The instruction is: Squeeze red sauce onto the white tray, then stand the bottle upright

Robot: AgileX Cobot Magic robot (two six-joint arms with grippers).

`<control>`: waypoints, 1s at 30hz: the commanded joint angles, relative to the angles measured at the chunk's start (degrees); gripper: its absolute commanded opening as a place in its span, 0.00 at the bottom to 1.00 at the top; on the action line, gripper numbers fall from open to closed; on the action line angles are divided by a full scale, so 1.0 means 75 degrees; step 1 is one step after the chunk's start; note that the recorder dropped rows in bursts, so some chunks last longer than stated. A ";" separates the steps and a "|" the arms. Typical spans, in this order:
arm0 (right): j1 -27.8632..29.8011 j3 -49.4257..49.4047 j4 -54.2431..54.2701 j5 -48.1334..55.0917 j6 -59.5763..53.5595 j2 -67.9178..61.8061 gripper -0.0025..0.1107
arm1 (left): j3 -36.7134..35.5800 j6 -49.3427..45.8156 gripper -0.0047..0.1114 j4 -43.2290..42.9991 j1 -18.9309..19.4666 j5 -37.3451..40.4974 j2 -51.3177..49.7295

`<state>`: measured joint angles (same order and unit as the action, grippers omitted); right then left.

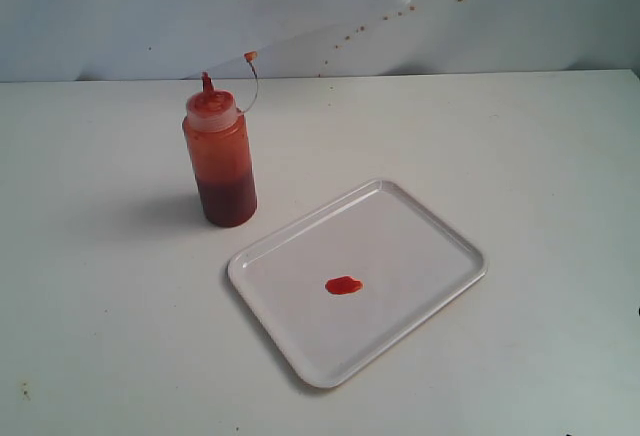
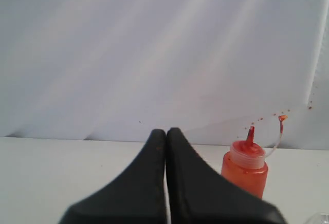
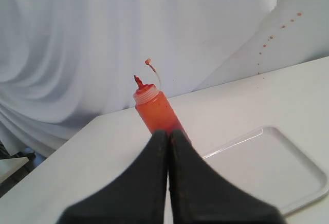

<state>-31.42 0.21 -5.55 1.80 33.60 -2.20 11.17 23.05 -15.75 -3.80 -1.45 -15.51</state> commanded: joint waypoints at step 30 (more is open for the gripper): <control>-0.0003 -0.0029 0.0020 0.0032 -0.0024 0.0046 0.02 | -0.0755 -0.1449 0.05 0.1806 0.0828 0.0325 0.1483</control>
<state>-31.42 0.21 -5.55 1.80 33.60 -2.20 5.61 20.84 -10.64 2.25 0.00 -4.79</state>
